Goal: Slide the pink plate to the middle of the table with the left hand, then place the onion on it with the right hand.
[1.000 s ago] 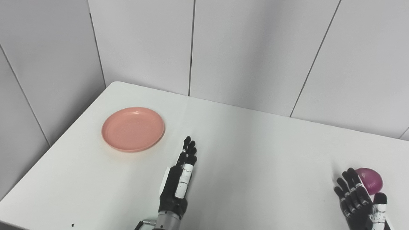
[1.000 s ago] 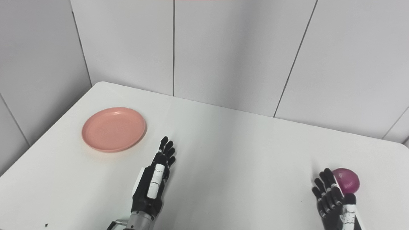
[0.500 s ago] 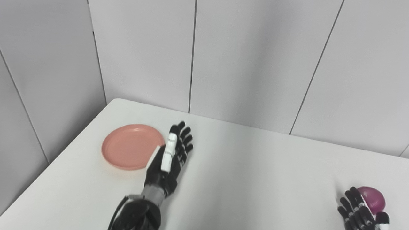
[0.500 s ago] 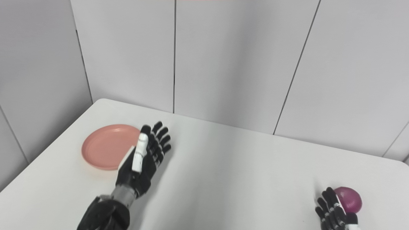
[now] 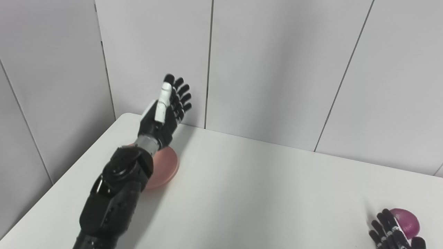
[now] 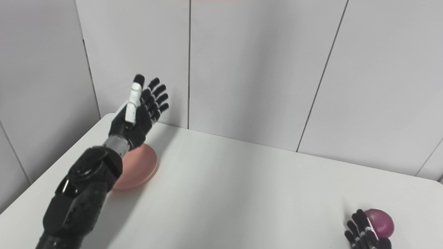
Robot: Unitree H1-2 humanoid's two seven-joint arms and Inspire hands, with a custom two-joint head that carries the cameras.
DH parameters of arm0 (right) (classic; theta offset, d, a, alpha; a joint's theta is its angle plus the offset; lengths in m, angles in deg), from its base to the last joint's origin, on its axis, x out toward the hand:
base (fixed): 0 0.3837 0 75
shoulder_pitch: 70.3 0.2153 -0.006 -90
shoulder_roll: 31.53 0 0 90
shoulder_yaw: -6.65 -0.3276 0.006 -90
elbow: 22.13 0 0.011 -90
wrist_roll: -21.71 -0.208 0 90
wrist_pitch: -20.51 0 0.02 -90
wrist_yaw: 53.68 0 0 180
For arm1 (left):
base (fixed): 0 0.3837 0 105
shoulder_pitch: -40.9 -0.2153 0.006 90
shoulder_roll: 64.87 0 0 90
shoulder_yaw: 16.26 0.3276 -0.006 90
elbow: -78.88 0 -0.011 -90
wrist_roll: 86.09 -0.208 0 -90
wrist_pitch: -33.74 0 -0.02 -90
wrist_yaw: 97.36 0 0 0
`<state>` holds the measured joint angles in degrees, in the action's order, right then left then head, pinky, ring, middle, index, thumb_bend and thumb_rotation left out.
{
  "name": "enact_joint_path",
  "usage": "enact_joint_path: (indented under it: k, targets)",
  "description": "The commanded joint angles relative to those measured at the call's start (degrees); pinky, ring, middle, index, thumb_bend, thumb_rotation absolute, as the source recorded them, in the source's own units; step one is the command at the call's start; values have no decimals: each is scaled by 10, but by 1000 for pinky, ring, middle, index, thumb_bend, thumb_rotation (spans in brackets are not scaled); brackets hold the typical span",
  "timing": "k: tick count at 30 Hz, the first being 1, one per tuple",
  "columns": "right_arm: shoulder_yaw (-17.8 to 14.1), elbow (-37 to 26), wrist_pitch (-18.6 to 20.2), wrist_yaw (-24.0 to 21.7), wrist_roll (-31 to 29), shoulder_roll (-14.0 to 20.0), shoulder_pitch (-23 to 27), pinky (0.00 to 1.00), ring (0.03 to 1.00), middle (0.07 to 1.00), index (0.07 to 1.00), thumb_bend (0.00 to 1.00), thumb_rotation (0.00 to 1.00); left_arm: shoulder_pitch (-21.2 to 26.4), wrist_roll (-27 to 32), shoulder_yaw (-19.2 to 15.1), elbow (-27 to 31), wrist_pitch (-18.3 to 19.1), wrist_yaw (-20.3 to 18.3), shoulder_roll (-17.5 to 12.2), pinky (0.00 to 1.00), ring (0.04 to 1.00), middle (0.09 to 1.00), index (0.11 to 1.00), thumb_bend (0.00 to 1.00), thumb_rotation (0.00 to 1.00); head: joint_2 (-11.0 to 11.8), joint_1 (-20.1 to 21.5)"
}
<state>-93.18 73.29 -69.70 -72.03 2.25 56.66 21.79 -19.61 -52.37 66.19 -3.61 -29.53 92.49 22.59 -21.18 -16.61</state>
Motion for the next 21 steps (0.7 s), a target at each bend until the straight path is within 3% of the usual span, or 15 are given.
enact_joint_path:
  k: [1,7,13,21]
  targets:
    - [12,70,-23,-6,-6,-34,-34,1000,1000,1000,1000,971,1000,46,11,-22,-25,1,-29,-29,1000,1000,976,982,881,937,0,-1]
    - [12,73,-22,-7,-5,-32,-33,1000,1000,1000,1000,981,1000,87,-7,-51,-145,-28,-111,-82,1000,1000,960,956,883,965,-1,-3]
    - [11,75,-22,-7,-5,-31,-33,1000,1000,1000,1000,979,1000,117,-31,-72,-298,-86,-202,-143,1000,1000,923,920,872,982,-2,-4]
    - [11,76,-19,-13,-10,-28,-33,1000,1000,1000,1000,968,1000,126,-56,-112,-424,-154,-236,-170,1000,974,932,907,871,939,-4,-5]
